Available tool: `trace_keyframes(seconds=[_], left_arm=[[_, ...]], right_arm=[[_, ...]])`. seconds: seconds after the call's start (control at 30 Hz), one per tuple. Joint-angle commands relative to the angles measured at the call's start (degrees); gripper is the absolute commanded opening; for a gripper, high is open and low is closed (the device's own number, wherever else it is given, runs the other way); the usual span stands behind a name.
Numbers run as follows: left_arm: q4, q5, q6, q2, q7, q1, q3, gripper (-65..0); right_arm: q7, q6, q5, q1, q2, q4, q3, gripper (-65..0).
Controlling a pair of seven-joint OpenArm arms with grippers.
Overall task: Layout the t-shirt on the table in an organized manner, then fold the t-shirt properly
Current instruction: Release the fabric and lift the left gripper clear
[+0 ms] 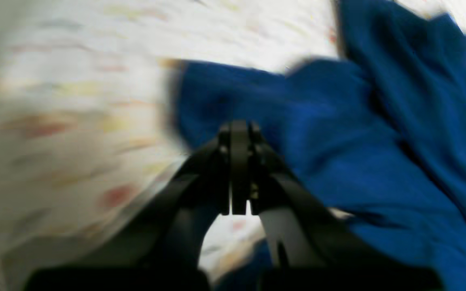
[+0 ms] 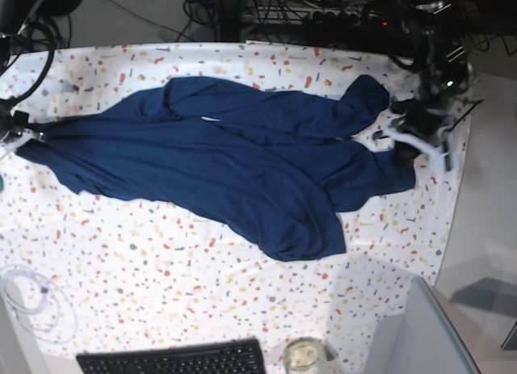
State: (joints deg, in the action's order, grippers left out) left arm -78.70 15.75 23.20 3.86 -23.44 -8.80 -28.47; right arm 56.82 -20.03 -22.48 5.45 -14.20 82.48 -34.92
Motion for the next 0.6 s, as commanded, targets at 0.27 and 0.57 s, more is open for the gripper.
trace_keyframes(seconds=[0.27,0.57], left_arm=[[11.2,-9.1,0.1,2.5,1.8,6.7,-2.3,-65.0],[17.3,-10.5,0.1,9.5,1.9,8.4,-3.7,-65.0]], right_arm=[[-3.6,-0.1,-0.3,-0.6,-1.5,0.9,-0.6,-65.0],[-6.8,0.2,-0.3,0.2,-2.5,0.9,-0.6,-65.0]])
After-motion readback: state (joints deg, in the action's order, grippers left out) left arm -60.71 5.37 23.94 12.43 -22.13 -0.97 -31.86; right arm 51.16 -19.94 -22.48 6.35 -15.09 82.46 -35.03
